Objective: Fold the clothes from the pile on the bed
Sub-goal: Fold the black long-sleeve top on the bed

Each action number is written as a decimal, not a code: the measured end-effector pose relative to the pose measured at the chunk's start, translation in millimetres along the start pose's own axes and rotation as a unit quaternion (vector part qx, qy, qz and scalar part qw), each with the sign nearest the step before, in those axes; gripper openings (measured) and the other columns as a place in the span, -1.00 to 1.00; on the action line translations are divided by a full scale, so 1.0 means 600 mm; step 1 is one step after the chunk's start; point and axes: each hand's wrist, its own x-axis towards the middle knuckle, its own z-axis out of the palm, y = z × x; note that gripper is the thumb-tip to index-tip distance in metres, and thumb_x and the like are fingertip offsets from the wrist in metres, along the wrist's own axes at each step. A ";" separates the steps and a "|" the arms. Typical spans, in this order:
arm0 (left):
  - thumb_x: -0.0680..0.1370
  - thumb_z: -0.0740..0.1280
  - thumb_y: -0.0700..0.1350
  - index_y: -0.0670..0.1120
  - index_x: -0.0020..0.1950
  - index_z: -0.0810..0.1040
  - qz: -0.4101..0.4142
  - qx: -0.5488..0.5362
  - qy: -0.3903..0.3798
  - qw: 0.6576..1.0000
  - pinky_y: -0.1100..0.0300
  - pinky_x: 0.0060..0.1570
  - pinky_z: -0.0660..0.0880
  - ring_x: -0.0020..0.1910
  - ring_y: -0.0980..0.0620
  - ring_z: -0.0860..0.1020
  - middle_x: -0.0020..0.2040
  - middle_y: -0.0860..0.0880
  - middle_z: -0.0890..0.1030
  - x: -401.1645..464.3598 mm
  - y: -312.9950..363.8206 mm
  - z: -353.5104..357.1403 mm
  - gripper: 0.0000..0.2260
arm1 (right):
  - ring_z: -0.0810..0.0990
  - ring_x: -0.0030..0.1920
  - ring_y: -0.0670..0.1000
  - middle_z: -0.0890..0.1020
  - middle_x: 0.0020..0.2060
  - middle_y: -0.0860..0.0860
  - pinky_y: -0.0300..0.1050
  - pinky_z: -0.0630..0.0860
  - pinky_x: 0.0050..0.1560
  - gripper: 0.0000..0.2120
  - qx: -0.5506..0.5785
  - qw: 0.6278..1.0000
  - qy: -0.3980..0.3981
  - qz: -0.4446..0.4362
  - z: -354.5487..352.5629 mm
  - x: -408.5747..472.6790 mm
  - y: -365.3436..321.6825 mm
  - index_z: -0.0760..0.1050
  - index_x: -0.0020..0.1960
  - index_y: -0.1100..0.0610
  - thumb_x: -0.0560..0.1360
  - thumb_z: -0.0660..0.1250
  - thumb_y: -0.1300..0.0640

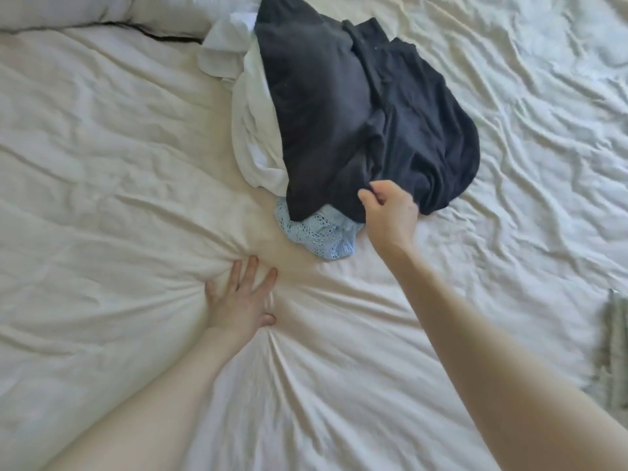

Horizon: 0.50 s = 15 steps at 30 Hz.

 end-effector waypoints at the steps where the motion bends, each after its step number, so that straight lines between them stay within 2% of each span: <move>1: 0.51 0.25 0.23 0.20 0.52 -0.20 0.002 -0.010 -0.015 1.000 -0.38 0.33 0.02 0.51 -0.07 -0.28 0.53 0.00 -0.33 0.000 -0.001 -0.010 -0.23 | 0.38 -0.34 -0.09 0.46 -0.41 -0.05 -0.21 0.28 -0.29 -0.81 0.037 0.999 -0.010 0.025 -0.005 -0.025 0.004 0.46 -0.22 0.23 0.52 0.29 0.15; 3: 0.52 0.27 0.18 0.19 0.53 -0.16 0.004 -0.034 -0.053 0.998 -0.37 0.33 0.02 0.51 -0.07 -0.26 0.53 0.00 -0.31 -0.004 -0.005 -0.033 -0.25 | 0.37 -0.35 -0.16 0.42 -0.41 -0.13 -0.33 0.29 -0.34 -0.84 0.088 0.994 -0.020 0.061 -0.022 -0.082 0.013 0.43 -0.23 0.14 0.52 0.30 0.15; 4: 0.54 0.27 0.15 0.18 0.53 -0.12 0.008 -0.042 -0.068 0.997 -0.34 0.36 0.03 0.52 -0.08 -0.23 0.54 -0.01 -0.28 -0.010 -0.007 -0.046 -0.29 | 0.41 -0.31 -0.19 0.45 -0.38 -0.17 -0.41 0.32 -0.31 -0.87 0.102 0.992 -0.020 0.069 -0.033 -0.114 0.017 0.45 -0.20 0.09 0.53 0.30 0.15; 6: 0.58 0.22 0.08 0.08 0.54 0.04 0.017 -0.097 -0.062 0.993 -0.16 0.42 0.10 0.53 -0.11 -0.08 0.57 -0.06 -0.13 -0.037 -0.004 -0.068 -0.41 | 0.47 -0.22 -0.21 0.51 -0.30 -0.18 -0.52 0.33 -0.24 -0.95 0.118 0.990 -0.012 0.075 -0.062 -0.174 0.023 0.50 -0.11 0.07 0.53 0.31 0.16; 7: 0.60 0.21 0.03 0.01 0.52 0.16 0.012 -0.177 -0.044 0.983 -0.01 0.42 0.14 0.52 -0.10 0.04 0.56 -0.09 0.00 -0.059 0.001 -0.074 -0.49 | 0.49 -0.20 -0.22 0.53 -0.27 -0.16 -0.53 0.34 -0.21 -0.97 0.126 0.989 -0.012 0.075 -0.077 -0.200 0.025 0.53 -0.08 0.09 0.53 0.32 0.18; 9: 0.62 0.21 -0.06 -0.12 0.42 0.37 0.004 -0.384 -0.010 0.923 0.21 0.31 0.22 0.44 -0.04 0.27 0.48 -0.11 0.28 -0.119 0.021 -0.080 -0.62 | 0.50 -0.16 -0.20 0.57 -0.22 -0.12 -0.52 0.36 -0.18 -0.93 0.139 0.987 -0.021 0.081 -0.110 -0.250 0.024 0.57 -0.02 0.12 0.52 0.32 0.19; 11: 0.62 0.19 -0.06 -0.14 0.35 0.46 0.013 -0.530 0.005 0.848 0.18 0.19 0.36 0.27 -0.01 0.45 0.30 -0.07 0.49 -0.189 0.047 -0.089 -0.67 | 0.52 -0.16 -0.11 0.57 -0.23 -0.10 -0.47 0.38 -0.15 -0.92 0.158 0.984 -0.035 0.080 -0.143 -0.296 0.016 0.58 -0.01 0.15 0.51 0.33 0.22; 13: 0.62 0.17 0.01 -0.06 0.32 0.45 0.034 -0.614 -0.016 0.788 0.11 0.11 0.44 0.16 0.06 0.52 0.25 -0.02 0.53 -0.261 0.076 -0.102 -0.69 | 0.54 -0.12 -0.02 0.59 -0.23 -0.05 -0.30 0.43 -0.06 -0.92 0.166 0.982 -0.048 0.076 -0.177 -0.339 -0.001 0.59 -0.03 0.19 0.50 0.34 0.25; 15: 0.60 0.22 0.00 0.02 0.37 0.38 0.102 -0.645 -0.046 0.756 0.17 0.11 0.49 0.20 0.12 0.51 0.30 0.04 0.50 -0.334 0.105 -0.119 -0.66 | 0.54 -0.14 -0.01 0.59 -0.24 -0.02 -0.17 0.45 -0.04 -0.95 0.166 0.982 -0.063 0.064 -0.210 -0.383 -0.018 0.59 -0.07 0.19 0.49 0.35 0.26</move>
